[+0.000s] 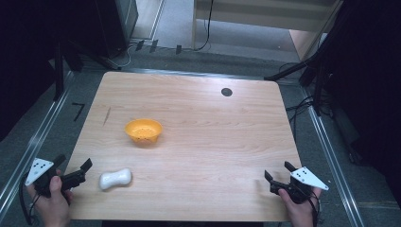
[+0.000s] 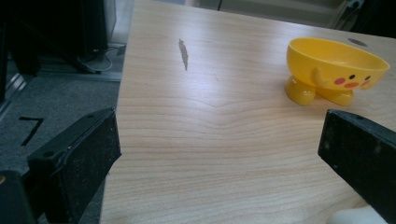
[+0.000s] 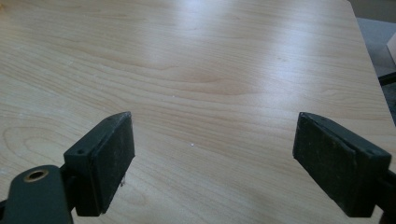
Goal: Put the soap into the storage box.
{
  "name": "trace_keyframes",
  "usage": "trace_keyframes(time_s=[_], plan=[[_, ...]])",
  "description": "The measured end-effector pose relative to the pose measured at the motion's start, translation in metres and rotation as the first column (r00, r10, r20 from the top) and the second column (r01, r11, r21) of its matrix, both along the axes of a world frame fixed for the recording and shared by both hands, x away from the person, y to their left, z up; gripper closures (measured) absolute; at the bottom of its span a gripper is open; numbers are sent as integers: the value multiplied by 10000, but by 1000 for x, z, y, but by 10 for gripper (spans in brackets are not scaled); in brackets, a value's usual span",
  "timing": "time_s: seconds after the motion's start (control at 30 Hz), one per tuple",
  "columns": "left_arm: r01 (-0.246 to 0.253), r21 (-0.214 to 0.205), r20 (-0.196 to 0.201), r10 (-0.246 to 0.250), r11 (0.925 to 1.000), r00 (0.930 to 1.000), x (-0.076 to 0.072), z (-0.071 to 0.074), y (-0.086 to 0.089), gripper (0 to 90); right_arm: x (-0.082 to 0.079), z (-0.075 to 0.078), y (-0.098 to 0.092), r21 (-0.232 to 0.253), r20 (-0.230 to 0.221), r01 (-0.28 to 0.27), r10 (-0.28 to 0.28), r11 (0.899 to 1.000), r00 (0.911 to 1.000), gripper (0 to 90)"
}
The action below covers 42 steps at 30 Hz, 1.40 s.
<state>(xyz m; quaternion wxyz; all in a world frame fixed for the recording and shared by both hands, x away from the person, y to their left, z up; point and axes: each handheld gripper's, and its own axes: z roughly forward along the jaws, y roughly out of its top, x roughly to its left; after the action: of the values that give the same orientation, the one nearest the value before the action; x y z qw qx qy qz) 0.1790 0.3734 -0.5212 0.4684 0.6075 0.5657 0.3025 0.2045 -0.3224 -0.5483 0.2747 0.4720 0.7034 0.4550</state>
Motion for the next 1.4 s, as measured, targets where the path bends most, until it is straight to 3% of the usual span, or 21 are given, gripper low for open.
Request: trace_keyframes(time_s=[0.2, 0.27, 0.3, 0.33, 0.5, 0.57, 0.6, 0.67, 0.73, 0.77, 0.9, 0.93, 0.97, 1.07, 1.1, 1.13, 1.17, 1.27, 1.33, 1.37, 1.4], plan=[[1390, 294, -696, -1367, 9899, 9882, 7, 4, 1, 0, 0, 0, -1, 84, 20, -19, 18, 10000, 10000, 144], [2135, 1326, -1146, -1990, 9679, 9733, 9, 11, -7, 0, 0, 0, -2, 177, 44, -95, 94, 9998, 9999, 151], [2135, 1326, -1146, -1990, 9679, 9733, 9, 11, -7, 0, 0, 0, -2, 177, 44, -95, 94, 9998, 9999, 151], [2619, 1672, -1356, -2410, 9505, 9610, 10, 15, -12, 0, 0, 0, -2, 175, 26, -79, 78, 9998, 10000, 154], [3263, 1858, -1589, -2994, 9268, 9408, 13, 21, -19, 1, 0, 0, -1, 51, -9, -72, 72, 10000, 10000, 157], [3712, 1682, -1829, -3411, 9132, 9221, 16, 23, -21, 1, 0, 0, -1, 49, -12, -68, 68, 10000, 10000, 157], [4114, 1641, -2086, -3761, 8965, 9028, 18, 25, -22, 1, 0, 0, -1, 37, -12, -61, 61, 10000, 10000, 159], [4280, 1693, -2208, -3891, 8878, 8943, 18, 25, -22, 1, 0, 0, -1, 39, -16, -66, 66, 10000, 10000, 160], [4608, 1933, -2546, -4092, 8662, 8762, 20, 27, -25, 1, 1, 0, -1, 49, -17, -38, 38, 10000, 10000, 163], [4875, 2139, -2778, -4257, 8465, 8612, 21, 28, -27, 1, 1, 0, -2, 108, -24, -3, 3, 9999, 10000, 162], [5356, 2261, -3123, -4603, 8136, 8310, 23, 29, -32, 1, 1, 0, -2, 121, -35, -11, 11, 9999, 10000, 163], [5735, 2462, -3436, -4829, 7814, 8054, 24, 28, -36, 1, 1, 0, -1, 116, -39, -11, 11, 9999, 10000, 163], [5735, 2462, -3436, -4829, 7814, 8054, 24, 28, -36, 4, 1, 0, -1, 116, -39, -11, 11, 9999, 10000, 163], [6469, 2934, -4127, -5171, 7039, 7499, 29, 29, -47, 53, 1, 0, -2, 130, -90, -26, 28, 9999, 10000, 163], [6643, 2979, -4265, -5270, 6855, 7351, 30, 29, -50, 67, 1, 0, -2, 131, -94, -25, 26, 9999, 10000, 163], [6643, 2979, -4265, -5270, 6855, 7351, 30, 29, -50, 69, 1, 0, -2, 131, -94, -25, 26, 9999, 10000, 163], [6964, 2939, -4540, -5455, 6547, 7045, 32, 29, -54, 70, 1, 0, -2, 108, -67, -29, 30, 9999, 10000, 163], [7359, 3028, -4937, -5608, 6056, 6646, 35, 29, -60, 78, 1, 0, -1, 102, -66, -22, 23, 9999, 10000, 164], [7398, 3100, -5028, -5575, 5972, 6606, 36, 29, -62, 141, 1, 0, -1, 98, -67, -24, 25, 9999, 10000, 164], [7544, 3061, -5127, -5672, 5807, 6446, 37, 30, -63, 140, 1, 0, -1, 92, -72, -26, 27, 10000, 10000, 164], [7544, 3061, -5127, -5672, 5807, 6446, 37, 30, -63, 141, 1, 0, -1, 92, -72, -26, 27, 10000, 10000, 164]])
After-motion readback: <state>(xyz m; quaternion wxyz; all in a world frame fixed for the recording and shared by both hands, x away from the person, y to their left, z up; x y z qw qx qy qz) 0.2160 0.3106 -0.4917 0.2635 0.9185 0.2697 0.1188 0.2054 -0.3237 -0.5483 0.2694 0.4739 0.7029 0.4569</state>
